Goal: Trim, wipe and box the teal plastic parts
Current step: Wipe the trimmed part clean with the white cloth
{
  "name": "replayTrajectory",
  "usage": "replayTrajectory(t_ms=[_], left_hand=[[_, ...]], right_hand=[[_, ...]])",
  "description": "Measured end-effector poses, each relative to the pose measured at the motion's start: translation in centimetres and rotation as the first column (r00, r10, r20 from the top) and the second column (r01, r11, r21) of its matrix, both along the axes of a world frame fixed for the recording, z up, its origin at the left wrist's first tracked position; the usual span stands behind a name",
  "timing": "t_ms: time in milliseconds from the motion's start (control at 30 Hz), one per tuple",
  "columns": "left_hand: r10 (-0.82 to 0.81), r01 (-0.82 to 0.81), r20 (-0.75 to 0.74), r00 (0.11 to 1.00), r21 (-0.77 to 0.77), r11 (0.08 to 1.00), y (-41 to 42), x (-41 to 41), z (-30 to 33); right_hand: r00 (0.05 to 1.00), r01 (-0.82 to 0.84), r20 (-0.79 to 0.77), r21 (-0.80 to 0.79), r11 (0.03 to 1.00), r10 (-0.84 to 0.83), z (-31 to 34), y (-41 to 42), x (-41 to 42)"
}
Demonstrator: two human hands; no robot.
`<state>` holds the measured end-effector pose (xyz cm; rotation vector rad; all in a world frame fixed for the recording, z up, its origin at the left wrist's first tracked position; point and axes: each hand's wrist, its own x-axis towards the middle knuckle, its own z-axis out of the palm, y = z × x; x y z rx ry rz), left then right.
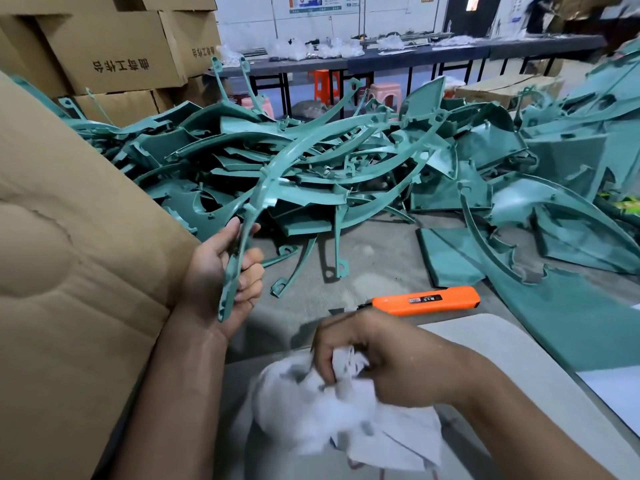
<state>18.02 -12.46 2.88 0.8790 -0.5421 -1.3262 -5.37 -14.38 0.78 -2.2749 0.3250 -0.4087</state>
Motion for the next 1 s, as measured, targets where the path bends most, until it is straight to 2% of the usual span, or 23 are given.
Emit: replayTrajectory(t_ms=[67, 133, 200, 233, 267, 300, 367, 400, 433, 500, 567, 667, 733, 800, 867, 1000], left_hand=[[0.064, -0.055, 0.154, 0.986, -0.058, 0.997, 0.0, -0.6, -0.2], [0.159, -0.121, 0.327, 0.932, -0.134, 0.984, 0.0, -1.7, -0.3], [0.238, -0.161, 0.376, 0.895, -0.225, 0.961, -0.2, -2.7, -0.5], [0.247, -0.152, 0.381, 0.891, -0.261, 0.953, -0.3, -3.2, -0.5], [0.234, -0.126, 0.391, 0.89, -0.282, 0.951, -0.4, -3.6, -0.5], [0.207, -0.09, 0.405, 0.89, -0.289, 0.953, -0.5, -4.0, -0.6], [0.152, -0.015, 0.459, 0.876, -0.288, 0.958, -0.6, -4.6, -0.8], [0.133, 0.013, 0.487, 0.863, -0.286, 0.958, -0.6, -4.8, -1.0], [0.125, 0.029, 0.501, 0.856, -0.29, 0.957, -0.6, -5.0, -1.2], [0.139, 0.03, 0.515, 0.846, -0.305, 0.952, -0.6, -5.4, -1.2], [0.149, 0.036, 0.539, 0.829, -0.318, 0.948, -0.8, -5.8, -1.4], [0.158, 0.008, 0.497, 0.853, -0.316, 0.949, -0.9, -6.7, -1.6], [0.223, -0.102, 0.463, 0.858, -0.273, 0.957, -1.2, -7.4, -1.8], [0.277, -0.207, 0.466, 0.84, -0.198, 0.958, -1.4, -8.2, -1.9], [0.253, -0.202, 0.482, 0.839, -0.157, 0.967, -1.7, -9.0, -2.2], [0.206, -0.143, 0.567, 0.797, -0.155, 0.978, -2.0, -9.2, -2.7]], right_hand=[[0.98, 0.133, 0.137, 0.104, 0.986, -0.147, -0.2, -0.5, -0.2], [0.909, 0.281, 0.24, 0.247, 0.927, -0.34, -0.1, -0.9, -0.4], [0.773, 0.404, 0.274, 0.483, 0.777, -0.572, 0.1, -1.1, -0.5], [0.695, 0.401, 0.253, 0.641, 0.654, -0.673, 0.2, -1.2, -0.6], [0.624, 0.341, 0.219, 0.788, 0.513, -0.75, 0.4, -1.2, -0.6], [0.601, 0.208, 0.223, 0.884, 0.419, -0.768, 0.5, -1.3, -0.6], [0.632, -0.091, 0.264, 0.959, 0.269, -0.728, 1.4, -1.2, -0.9], [0.633, -0.161, 0.252, 0.968, 0.194, -0.732, 1.6, -1.3, -1.2], [0.617, -0.211, 0.259, 0.964, 0.161, -0.743, 1.8, -1.4, -1.4], [0.556, -0.2, 0.288, 0.957, 0.211, -0.779, 1.8, -1.3, -1.3], [0.525, -0.058, 0.312, 0.941, 0.333, -0.792, 1.7, -1.0, -0.9], [0.558, 0.001, 0.399, 0.877, 0.481, -0.728, 0.8, -0.9, -0.3], [0.552, 0.136, 0.416, 0.81, 0.57, -0.723, 0.5, -1.1, -0.2], [0.484, 0.309, 0.404, 0.751, 0.583, -0.776, 0.0, -1.6, -0.2], [0.436, 0.398, 0.401, 0.717, 0.573, -0.805, -0.1, -1.8, -0.2], [0.48, 0.494, 0.403, 0.61, 0.62, -0.779, 0.3, -1.8, -0.6]])
